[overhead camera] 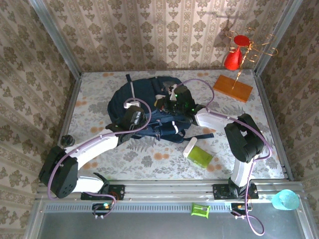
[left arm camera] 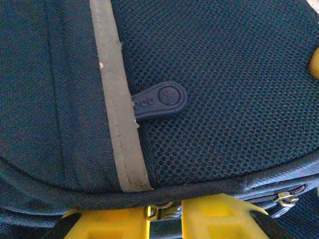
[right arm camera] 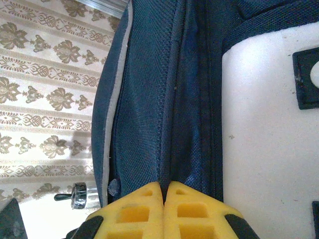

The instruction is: Pack the student bag

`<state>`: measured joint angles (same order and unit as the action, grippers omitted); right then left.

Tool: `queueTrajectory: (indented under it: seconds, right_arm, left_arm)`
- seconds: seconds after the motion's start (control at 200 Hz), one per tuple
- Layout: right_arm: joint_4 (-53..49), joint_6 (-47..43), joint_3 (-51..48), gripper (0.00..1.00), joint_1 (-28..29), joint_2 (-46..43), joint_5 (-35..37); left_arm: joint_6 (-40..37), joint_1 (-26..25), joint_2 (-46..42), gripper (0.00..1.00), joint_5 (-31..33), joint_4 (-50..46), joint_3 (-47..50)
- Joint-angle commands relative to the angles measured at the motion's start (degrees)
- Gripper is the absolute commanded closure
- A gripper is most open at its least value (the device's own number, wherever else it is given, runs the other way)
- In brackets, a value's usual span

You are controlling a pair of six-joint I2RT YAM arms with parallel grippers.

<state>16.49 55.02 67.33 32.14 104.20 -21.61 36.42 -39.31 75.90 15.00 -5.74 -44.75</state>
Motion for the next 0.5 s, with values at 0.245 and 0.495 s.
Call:
queueTrajectory:
  seconds: [0.245, 0.495]
  right_arm:
    - [3.77, -1.07, 3.32, 1.00, 0.12, -0.06, -7.00]
    - [4.84, -0.02, 3.84, 1.00, 0.29, 0.91, -7.93]
  left_arm:
    - [4.98, 0.84, -0.03, 0.80, 1.18, 10.52, 4.61]
    - [6.77, 0.64, 2.37, 0.74, 1.76, 15.17, 6.43]
